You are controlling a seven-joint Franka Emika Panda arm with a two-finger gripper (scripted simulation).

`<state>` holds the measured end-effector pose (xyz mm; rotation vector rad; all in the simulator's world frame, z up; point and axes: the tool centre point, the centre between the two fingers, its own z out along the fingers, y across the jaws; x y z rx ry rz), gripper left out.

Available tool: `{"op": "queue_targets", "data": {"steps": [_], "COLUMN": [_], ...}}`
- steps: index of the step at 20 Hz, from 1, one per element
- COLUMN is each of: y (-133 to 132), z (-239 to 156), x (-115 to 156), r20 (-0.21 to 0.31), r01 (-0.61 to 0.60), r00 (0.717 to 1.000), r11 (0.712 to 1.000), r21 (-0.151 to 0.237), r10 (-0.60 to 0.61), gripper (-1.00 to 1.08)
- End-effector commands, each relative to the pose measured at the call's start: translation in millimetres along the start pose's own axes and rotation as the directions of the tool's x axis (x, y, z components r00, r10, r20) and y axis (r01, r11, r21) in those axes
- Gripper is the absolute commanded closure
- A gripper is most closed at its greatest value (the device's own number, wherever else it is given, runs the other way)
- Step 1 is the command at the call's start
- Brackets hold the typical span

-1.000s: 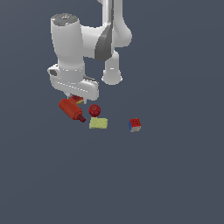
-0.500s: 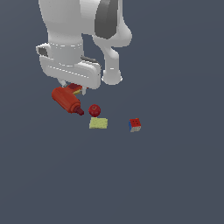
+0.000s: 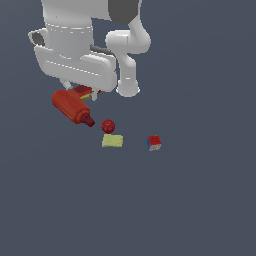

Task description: Pick up a designated object from a clutter of objects.

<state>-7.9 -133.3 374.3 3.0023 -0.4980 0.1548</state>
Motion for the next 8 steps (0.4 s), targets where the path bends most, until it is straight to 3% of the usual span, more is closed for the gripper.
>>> {"op": "queue_targets", "data": {"steps": [1,8], "y": [-1.0,-1.5], "z": [-7.9,-8.7], "x": [3.7,5.3], "r20": [-0.004,-0.004], "r01": [-0.001,0.0], "r00": [1.0,1.0], "r11": [1.0,1.0], "r21": [0.001,0.0], "r10": [0.001,0.0], "gripper": [1.08,1.08]}}
